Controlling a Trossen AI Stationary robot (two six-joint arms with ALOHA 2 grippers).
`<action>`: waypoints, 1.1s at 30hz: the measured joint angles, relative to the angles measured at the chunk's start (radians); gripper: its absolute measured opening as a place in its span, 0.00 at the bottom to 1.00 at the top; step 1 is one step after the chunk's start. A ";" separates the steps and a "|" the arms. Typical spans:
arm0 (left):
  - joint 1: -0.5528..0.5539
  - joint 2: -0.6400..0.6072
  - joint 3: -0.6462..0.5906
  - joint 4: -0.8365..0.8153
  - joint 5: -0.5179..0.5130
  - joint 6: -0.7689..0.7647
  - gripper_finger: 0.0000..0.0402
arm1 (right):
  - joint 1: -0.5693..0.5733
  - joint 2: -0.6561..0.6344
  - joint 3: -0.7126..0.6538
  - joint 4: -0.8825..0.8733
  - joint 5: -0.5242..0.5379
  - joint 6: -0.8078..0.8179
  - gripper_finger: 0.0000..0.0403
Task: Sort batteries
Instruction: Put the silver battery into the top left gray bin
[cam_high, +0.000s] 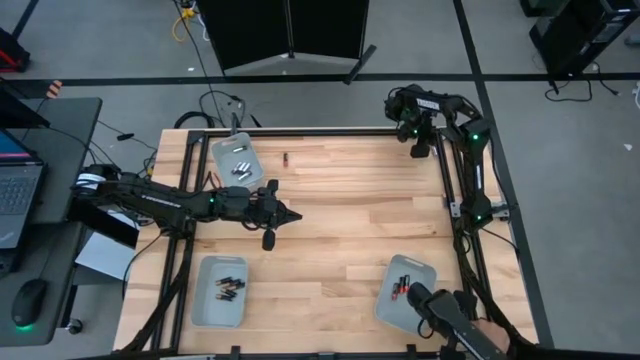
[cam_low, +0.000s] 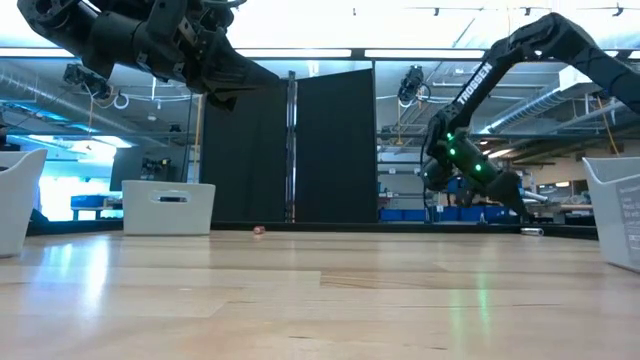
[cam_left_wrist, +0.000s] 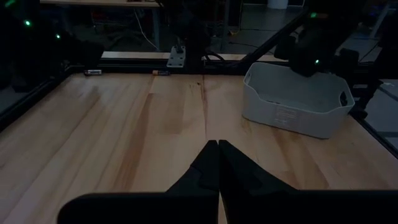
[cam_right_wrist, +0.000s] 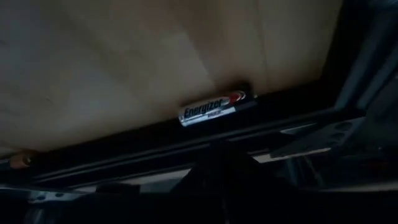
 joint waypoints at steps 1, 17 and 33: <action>0.000 0.000 0.000 0.002 0.000 0.001 0.01 | -0.004 0.011 0.000 -0.009 0.004 0.009 0.02; 0.000 0.000 0.000 -0.006 -0.002 0.001 0.01 | -0.026 0.066 -0.002 -0.025 0.055 0.042 0.02; 0.000 0.000 0.000 -0.021 -0.003 0.000 0.01 | 0.016 0.065 -0.002 0.059 -0.117 -0.085 0.02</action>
